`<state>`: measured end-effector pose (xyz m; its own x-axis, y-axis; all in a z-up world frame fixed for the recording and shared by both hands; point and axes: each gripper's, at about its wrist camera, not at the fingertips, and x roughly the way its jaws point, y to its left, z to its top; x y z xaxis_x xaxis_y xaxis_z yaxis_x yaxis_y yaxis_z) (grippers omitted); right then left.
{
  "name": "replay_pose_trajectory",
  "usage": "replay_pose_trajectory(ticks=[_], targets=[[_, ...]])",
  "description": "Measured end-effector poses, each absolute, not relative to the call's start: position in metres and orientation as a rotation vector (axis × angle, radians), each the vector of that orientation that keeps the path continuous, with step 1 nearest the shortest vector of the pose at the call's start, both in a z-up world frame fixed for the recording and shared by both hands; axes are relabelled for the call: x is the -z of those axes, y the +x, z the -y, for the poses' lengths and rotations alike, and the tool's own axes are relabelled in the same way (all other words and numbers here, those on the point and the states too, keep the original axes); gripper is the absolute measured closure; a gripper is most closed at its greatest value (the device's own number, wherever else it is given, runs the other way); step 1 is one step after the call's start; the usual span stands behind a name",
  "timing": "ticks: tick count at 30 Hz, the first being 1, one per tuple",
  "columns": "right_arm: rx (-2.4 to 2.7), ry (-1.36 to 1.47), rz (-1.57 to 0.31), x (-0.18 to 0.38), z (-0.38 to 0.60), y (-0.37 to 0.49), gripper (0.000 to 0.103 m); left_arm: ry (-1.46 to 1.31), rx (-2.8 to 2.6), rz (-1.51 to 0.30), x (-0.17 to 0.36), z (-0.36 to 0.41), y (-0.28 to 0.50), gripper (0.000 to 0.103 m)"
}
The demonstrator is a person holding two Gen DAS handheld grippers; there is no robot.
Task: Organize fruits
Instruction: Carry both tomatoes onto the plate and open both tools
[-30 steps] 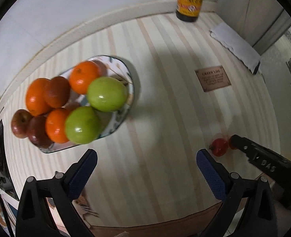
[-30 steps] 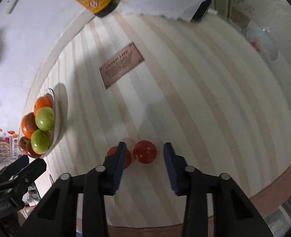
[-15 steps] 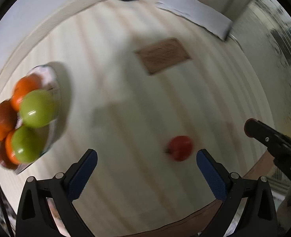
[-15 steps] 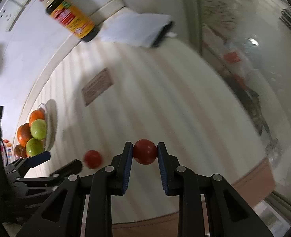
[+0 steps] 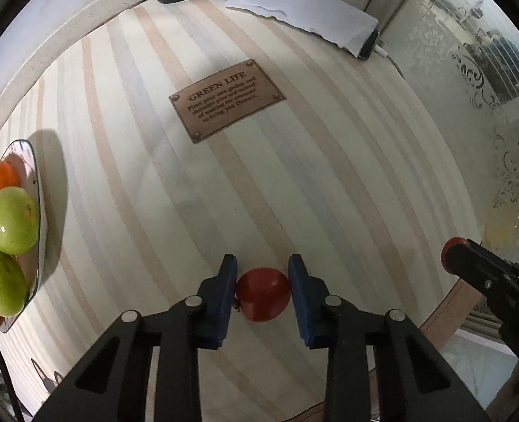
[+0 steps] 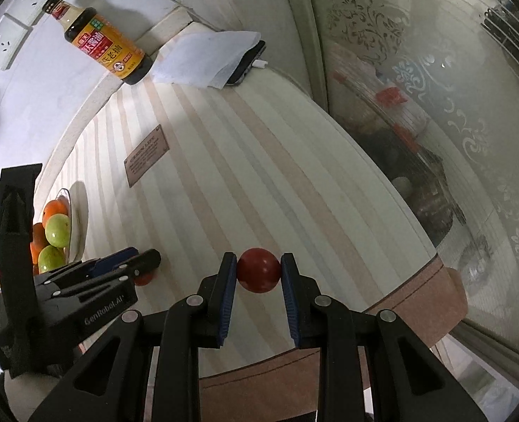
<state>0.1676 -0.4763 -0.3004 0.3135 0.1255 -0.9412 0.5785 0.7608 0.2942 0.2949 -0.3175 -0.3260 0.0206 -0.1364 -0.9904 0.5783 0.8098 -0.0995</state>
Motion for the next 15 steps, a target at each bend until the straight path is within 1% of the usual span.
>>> replay_pose_trajectory(ticks=[7,15], targets=[[0.281,0.658,-1.231,0.292,0.462,0.178,0.075,0.287,0.537,-1.432,0.306,0.276,0.308,0.076],[0.116,0.657,-1.238,0.284,0.418,0.215,0.075,0.074,0.428,-1.423,0.26,0.177,0.327,0.076]])
